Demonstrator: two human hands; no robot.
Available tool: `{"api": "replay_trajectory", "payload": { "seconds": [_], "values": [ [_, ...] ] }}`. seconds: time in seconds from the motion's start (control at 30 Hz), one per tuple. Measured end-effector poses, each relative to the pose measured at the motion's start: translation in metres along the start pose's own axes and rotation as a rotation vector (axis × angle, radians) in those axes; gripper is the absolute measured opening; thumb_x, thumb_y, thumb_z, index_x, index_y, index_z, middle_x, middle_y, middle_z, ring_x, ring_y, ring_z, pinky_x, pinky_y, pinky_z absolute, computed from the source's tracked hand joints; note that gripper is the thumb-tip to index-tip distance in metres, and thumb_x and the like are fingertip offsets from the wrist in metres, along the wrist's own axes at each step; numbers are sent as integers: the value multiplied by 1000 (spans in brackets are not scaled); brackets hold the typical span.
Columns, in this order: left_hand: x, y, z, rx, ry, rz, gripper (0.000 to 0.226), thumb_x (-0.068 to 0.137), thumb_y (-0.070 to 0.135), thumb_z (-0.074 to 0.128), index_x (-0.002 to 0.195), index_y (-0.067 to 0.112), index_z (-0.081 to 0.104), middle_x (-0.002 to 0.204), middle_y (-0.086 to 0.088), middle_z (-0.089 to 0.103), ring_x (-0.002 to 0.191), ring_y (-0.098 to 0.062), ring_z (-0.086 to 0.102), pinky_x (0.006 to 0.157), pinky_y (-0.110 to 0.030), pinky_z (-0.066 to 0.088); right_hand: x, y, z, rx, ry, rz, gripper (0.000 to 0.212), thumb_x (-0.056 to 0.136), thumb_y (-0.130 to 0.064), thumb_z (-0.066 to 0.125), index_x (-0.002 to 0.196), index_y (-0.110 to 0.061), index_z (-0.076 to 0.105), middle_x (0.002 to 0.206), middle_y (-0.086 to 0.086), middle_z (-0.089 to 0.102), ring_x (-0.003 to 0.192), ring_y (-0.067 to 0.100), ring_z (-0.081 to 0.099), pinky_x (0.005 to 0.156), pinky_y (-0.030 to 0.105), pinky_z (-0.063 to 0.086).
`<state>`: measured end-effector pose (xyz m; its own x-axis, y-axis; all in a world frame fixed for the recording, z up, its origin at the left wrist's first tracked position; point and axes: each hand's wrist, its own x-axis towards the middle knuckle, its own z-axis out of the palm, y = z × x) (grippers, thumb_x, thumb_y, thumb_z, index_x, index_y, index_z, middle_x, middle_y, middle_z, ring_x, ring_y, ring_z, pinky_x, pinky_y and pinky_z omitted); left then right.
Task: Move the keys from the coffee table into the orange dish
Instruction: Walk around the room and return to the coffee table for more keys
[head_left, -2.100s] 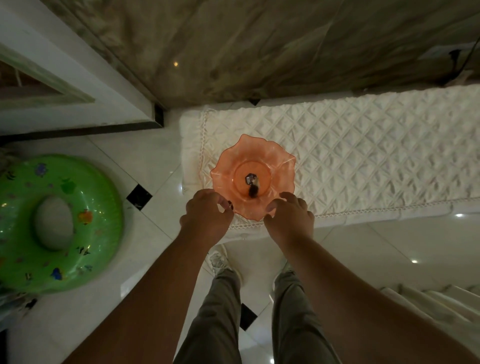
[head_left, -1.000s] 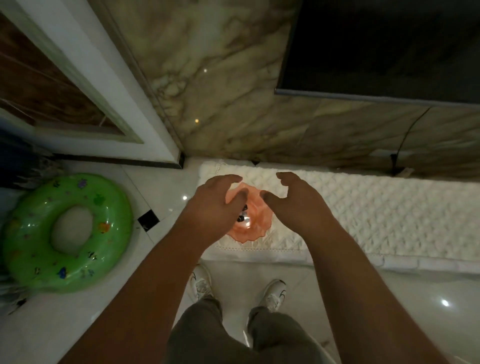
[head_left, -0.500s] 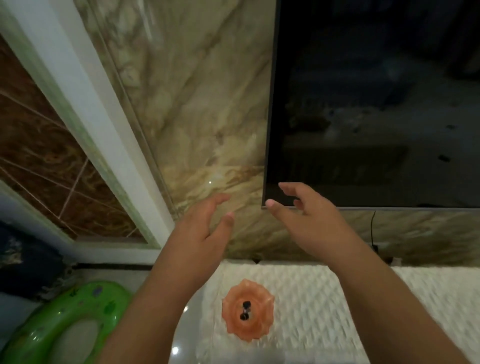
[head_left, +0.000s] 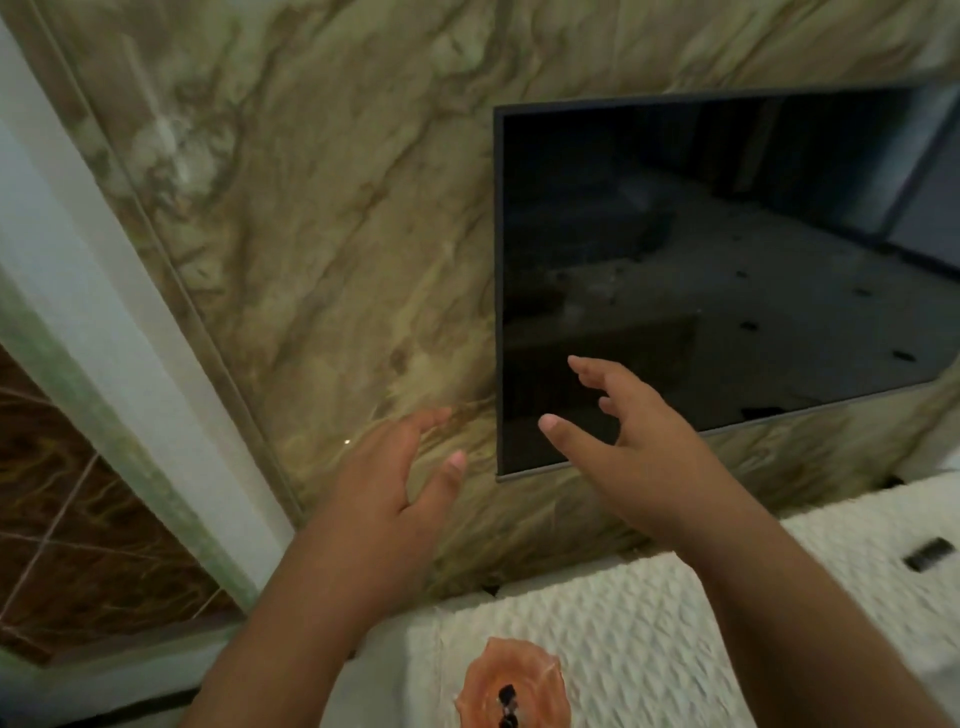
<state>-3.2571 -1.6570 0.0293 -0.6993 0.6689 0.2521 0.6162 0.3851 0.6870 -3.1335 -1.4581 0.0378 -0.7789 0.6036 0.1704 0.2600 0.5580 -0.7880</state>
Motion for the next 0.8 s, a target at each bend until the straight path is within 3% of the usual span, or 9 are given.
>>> {"api": "replay_trajectory", "payload": {
  "seconds": [0.17, 0.33, 0.4, 0.53, 0.67, 0.8],
  "values": [
    [16, -24, 6, 4, -137, 101, 53, 83, 69, 36, 131, 49, 45, 132, 25, 45, 123, 5, 39, 102, -26, 34, -17, 7, 16, -9, 101, 122, 69, 80, -64, 62, 139, -55, 29, 151, -20, 34, 123, -1, 37, 90, 29, 40],
    [29, -20, 46, -32, -319, 168, 50, 84, 66, 38, 130, 47, 46, 123, 27, 43, 113, 7, 40, 88, -18, 33, -64, 38, 9, -36, 250, 319, 74, 79, -65, 62, 141, -55, 23, 150, -19, 37, 131, 7, 41, 93, 31, 37],
    [28, -6, 69, -44, -398, 226, 48, 86, 63, 40, 131, 46, 45, 123, 25, 44, 109, 7, 41, 83, -13, 32, -88, 49, -2, -64, 309, 411, 74, 80, -63, 63, 141, -52, 23, 149, -17, 40, 129, 8, 43, 92, 31, 39],
    [15, 37, 110, -55, -512, 343, 48, 89, 59, 42, 134, 42, 45, 136, 18, 46, 119, -1, 43, 94, -29, 39, -139, 61, -32, -72, 439, 568, 73, 81, -60, 65, 143, -46, 29, 147, -16, 42, 128, 11, 46, 101, 41, 44],
    [0, 86, 145, -8, -643, 491, 48, 89, 62, 39, 135, 48, 40, 130, 29, 38, 109, 11, 34, 84, -19, 32, -190, 68, -70, -85, 574, 673, 71, 82, -60, 64, 143, -44, 32, 147, -16, 43, 129, 12, 47, 103, 42, 43],
    [-13, 144, 173, -28, -695, 582, 45, 87, 65, 38, 130, 54, 39, 117, 37, 33, 95, 21, 36, 75, -12, 28, -231, 86, -115, -95, 704, 719, 73, 80, -62, 63, 143, -43, 32, 145, -17, 45, 125, 10, 50, 97, 37, 45]
  ]
}}
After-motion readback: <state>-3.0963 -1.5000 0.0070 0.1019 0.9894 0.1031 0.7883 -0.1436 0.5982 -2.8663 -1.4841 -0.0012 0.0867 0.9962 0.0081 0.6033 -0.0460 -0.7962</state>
